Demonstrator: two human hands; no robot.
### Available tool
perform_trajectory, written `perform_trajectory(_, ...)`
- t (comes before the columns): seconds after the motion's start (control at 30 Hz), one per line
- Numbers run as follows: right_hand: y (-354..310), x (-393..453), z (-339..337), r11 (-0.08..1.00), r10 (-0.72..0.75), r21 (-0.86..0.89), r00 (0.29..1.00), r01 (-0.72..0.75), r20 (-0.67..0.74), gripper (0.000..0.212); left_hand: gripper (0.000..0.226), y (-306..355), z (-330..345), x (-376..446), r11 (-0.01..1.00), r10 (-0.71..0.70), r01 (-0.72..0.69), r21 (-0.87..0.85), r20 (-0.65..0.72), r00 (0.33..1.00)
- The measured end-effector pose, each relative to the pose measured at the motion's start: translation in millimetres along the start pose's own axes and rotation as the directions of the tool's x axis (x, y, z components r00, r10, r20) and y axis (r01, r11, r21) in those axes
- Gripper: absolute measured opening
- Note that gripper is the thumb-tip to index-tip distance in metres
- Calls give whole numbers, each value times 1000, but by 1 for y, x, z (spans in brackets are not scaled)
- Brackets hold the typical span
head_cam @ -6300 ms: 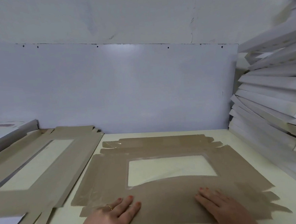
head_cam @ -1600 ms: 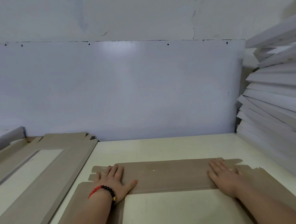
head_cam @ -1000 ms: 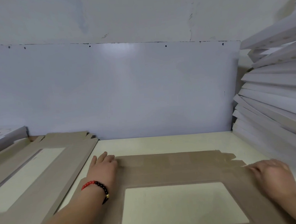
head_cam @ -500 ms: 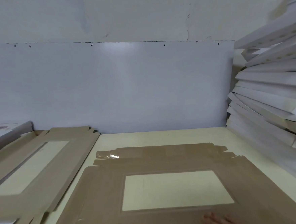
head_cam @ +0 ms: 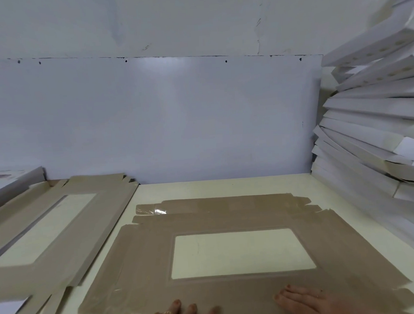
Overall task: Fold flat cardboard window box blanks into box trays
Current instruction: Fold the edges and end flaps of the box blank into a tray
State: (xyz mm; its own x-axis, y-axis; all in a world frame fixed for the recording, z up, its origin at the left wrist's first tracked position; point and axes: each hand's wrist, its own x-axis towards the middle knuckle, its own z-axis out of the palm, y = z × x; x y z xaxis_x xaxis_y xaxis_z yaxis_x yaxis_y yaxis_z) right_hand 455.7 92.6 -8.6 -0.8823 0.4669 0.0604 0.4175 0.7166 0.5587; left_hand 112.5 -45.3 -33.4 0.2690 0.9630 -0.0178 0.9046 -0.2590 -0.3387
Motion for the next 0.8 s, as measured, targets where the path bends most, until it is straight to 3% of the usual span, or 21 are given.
perform_trajectory(0.03,-20,27,-4,950,-30,312,996,3,82,37,41,0,-18,15,988,20,-6,-155,87,996)
perform_trajectory(0.07,-20,32,-1,909,-62,416,983,-15,172,32,51,2,-18,26,983,10,21,-184,165,986)
perform_trajectory(0.1,-19,34,-2,896,-60,443,989,-6,134,31,51,4,-11,37,985,47,-18,-172,167,985)
perform_trajectory(0.13,-18,42,0,874,-95,486,971,-24,218,36,48,1,-12,47,993,52,-29,-117,197,979)
perform_trajectory(0.17,-15,47,-2,880,-65,472,973,-48,221,45,45,-7,-12,54,986,-10,49,-161,234,972)
perform_trajectory(0.23,-11,55,1,849,132,460,947,-260,291,61,47,-17,-10,70,967,-85,145,-210,268,960)
perform_trajectory(0.3,-11,69,2,839,177,425,908,-340,379,70,50,-19,-13,80,960,-113,171,-222,253,961)
perform_trajectory(0.57,-1,94,19,818,295,395,895,-418,335,66,48,-17,-11,101,959,-194,231,-163,215,957)
perform_trajectory(0.8,15,72,23,829,295,359,881,-429,371,53,50,-37,-8,85,959,-221,244,-147,156,963)
